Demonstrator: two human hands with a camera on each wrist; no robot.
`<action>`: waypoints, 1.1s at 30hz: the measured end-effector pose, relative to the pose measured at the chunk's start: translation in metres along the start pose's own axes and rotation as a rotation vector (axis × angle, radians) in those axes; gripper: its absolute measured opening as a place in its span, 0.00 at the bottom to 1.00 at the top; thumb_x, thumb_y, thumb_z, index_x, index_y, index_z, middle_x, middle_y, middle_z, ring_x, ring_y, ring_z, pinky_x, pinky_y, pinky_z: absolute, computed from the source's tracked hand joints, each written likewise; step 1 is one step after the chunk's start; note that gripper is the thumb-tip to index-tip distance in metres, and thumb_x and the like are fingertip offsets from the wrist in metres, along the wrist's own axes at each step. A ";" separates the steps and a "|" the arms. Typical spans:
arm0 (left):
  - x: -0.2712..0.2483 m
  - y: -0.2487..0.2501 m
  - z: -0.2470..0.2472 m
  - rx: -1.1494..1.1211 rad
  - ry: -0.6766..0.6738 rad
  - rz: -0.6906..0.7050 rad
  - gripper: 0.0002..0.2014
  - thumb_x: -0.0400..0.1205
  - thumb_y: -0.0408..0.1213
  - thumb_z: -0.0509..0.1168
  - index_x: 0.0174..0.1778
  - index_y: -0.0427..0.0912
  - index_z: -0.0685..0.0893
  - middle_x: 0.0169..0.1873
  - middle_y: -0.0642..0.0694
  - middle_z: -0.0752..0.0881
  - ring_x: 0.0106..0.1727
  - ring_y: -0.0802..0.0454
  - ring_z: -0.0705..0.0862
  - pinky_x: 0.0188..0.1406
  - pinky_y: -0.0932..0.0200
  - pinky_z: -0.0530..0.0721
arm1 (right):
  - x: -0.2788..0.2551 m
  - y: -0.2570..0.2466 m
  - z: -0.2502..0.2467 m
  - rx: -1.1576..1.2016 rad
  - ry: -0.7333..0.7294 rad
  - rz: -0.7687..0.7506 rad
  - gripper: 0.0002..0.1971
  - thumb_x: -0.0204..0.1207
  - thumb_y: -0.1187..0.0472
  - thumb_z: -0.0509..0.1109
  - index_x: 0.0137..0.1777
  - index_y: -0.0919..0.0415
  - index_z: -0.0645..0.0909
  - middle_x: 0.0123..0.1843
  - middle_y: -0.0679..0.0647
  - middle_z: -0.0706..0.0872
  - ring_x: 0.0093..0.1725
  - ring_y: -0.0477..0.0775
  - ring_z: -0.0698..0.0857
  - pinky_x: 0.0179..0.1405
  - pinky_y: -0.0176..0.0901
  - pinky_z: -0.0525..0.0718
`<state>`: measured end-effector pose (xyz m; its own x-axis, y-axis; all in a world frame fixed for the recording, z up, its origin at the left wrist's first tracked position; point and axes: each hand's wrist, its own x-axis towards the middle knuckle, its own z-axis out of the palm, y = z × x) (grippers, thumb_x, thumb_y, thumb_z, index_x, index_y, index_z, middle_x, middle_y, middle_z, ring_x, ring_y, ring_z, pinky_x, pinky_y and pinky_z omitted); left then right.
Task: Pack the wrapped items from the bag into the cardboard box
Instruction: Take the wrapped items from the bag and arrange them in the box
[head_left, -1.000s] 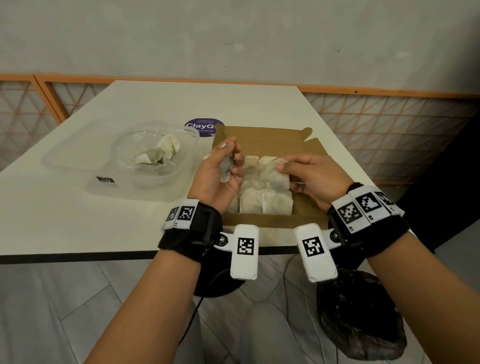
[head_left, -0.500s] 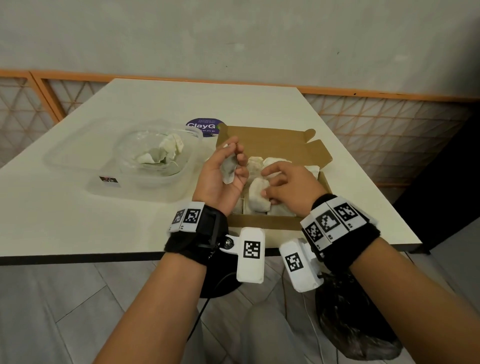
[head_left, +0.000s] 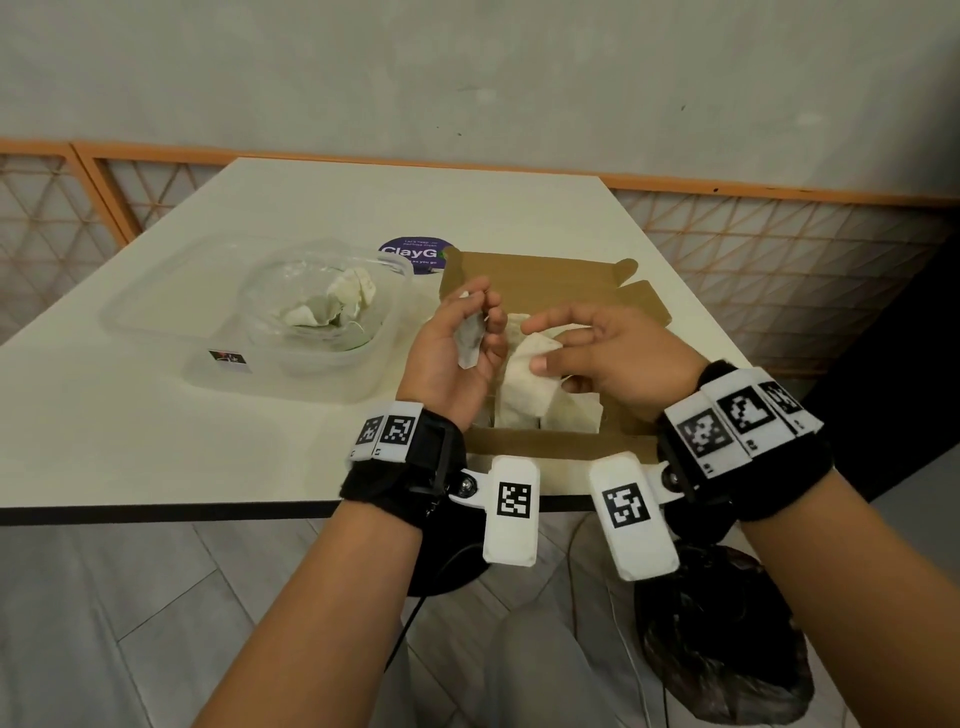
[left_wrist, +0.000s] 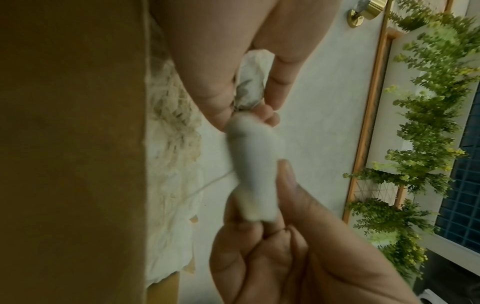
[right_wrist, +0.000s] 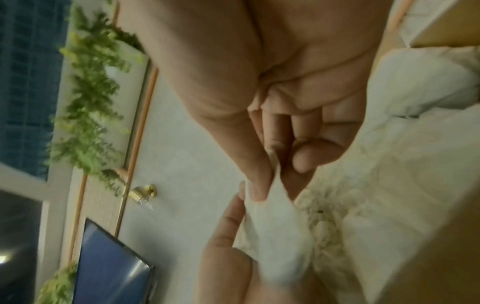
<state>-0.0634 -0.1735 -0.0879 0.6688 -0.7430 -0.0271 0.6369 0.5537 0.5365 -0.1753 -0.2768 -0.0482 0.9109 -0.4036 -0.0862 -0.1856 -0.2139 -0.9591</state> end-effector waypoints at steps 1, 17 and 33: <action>0.000 0.000 0.000 0.001 0.000 0.000 0.07 0.84 0.30 0.56 0.50 0.42 0.79 0.35 0.48 0.81 0.32 0.59 0.79 0.23 0.71 0.76 | 0.002 0.001 0.001 0.004 -0.037 0.021 0.14 0.70 0.71 0.74 0.52 0.56 0.83 0.28 0.48 0.82 0.31 0.43 0.79 0.31 0.30 0.79; -0.003 -0.004 0.001 0.122 -0.031 -0.096 0.21 0.86 0.40 0.52 0.72 0.36 0.75 0.68 0.38 0.80 0.63 0.47 0.81 0.68 0.52 0.76 | 0.012 -0.014 0.023 -0.433 0.265 -0.413 0.22 0.72 0.66 0.72 0.64 0.50 0.75 0.54 0.46 0.80 0.45 0.39 0.77 0.46 0.25 0.75; -0.002 -0.013 0.003 0.403 -0.072 0.007 0.05 0.82 0.33 0.63 0.51 0.44 0.81 0.39 0.50 0.87 0.39 0.57 0.87 0.32 0.68 0.82 | 0.014 -0.004 0.009 0.336 0.297 -0.023 0.05 0.74 0.68 0.72 0.47 0.61 0.81 0.38 0.56 0.83 0.32 0.46 0.82 0.32 0.35 0.83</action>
<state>-0.0741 -0.1809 -0.0928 0.6345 -0.7724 0.0291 0.4215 0.3774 0.8246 -0.1590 -0.2735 -0.0477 0.7592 -0.6502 -0.0300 0.0083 0.0557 -0.9984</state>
